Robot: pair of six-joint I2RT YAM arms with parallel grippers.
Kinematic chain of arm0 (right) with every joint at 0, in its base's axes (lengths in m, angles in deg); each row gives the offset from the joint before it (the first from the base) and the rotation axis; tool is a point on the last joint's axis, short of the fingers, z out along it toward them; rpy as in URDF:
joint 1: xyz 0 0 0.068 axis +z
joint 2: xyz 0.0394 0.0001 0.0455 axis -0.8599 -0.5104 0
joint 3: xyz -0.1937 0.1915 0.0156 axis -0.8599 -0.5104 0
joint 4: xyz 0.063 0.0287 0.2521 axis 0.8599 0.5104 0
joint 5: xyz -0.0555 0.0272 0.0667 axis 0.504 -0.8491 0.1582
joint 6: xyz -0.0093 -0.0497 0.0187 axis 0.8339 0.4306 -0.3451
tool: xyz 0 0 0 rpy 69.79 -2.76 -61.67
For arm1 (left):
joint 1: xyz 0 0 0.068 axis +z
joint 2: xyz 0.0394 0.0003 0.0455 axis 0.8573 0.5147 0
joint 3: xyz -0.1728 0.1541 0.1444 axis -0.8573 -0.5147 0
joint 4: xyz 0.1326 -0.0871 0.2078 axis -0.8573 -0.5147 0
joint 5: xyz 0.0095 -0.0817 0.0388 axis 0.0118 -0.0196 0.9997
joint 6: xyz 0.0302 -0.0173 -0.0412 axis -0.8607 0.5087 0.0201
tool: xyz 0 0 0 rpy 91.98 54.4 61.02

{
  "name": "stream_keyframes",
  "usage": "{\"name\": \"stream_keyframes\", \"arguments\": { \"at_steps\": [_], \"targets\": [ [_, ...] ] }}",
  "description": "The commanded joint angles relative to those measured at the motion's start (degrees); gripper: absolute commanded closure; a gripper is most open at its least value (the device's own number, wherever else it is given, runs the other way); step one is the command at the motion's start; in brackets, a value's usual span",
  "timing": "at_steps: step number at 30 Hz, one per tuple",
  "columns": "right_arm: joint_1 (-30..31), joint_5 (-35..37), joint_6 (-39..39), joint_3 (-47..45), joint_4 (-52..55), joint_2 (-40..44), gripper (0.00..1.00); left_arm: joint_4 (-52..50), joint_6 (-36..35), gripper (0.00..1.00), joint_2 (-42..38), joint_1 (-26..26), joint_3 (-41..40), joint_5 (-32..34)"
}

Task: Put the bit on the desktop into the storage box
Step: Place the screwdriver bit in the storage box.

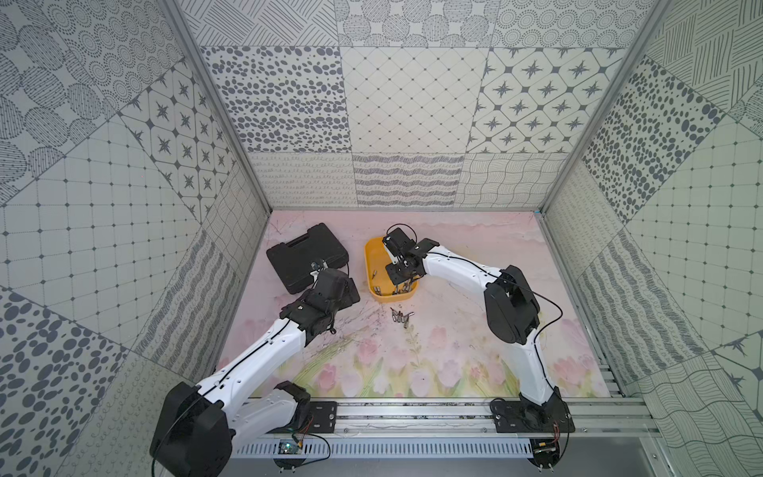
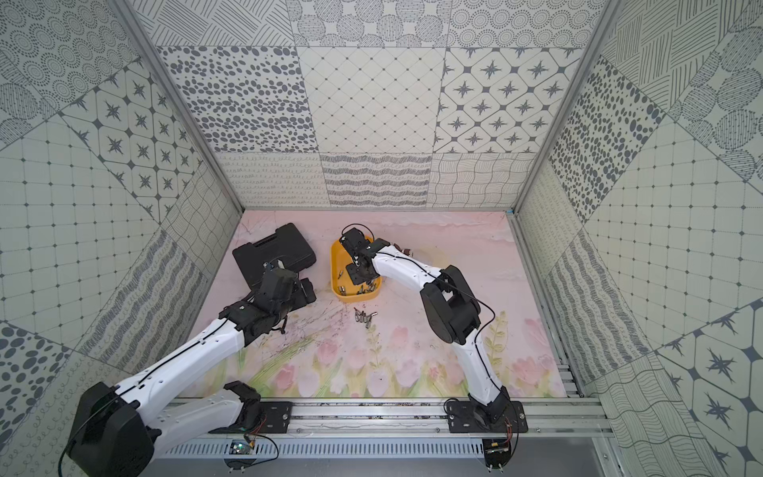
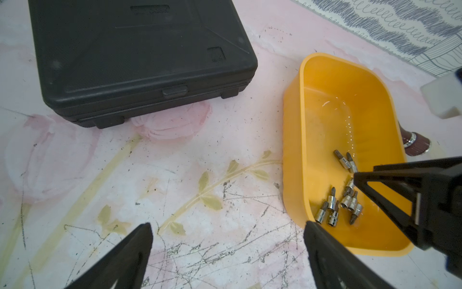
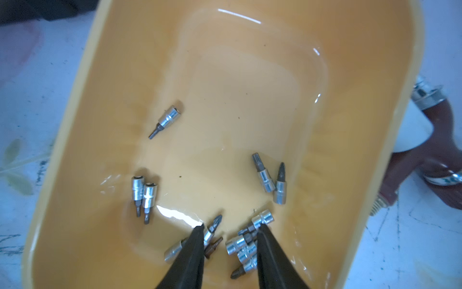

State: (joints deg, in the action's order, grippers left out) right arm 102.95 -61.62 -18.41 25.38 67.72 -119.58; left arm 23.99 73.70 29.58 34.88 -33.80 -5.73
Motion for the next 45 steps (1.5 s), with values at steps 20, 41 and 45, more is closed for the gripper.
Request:
{"name": "stream_keyframes", "arguments": {
  "at_steps": [20, 41, 45],
  "targets": [
    [4.78, 3.93, -3.46, -23.1, -5.51, 27.58, 0.05, -1.25, -0.71, 0.01, 0.68, 0.34, 1.8, -0.63],
    [7.07, 5.14, -10.33, -36.16, -7.36, 34.0, 0.08, -1.26, -0.28, 0.01, 0.2, 0.34, 1.07, -0.73],
    [8.25, 4.14, -11.47, -36.88, -8.43, 32.1, 0.12, -1.34, -0.27, 0.0, 0.36, 0.41, 1.09, -0.73]
  ]
}}
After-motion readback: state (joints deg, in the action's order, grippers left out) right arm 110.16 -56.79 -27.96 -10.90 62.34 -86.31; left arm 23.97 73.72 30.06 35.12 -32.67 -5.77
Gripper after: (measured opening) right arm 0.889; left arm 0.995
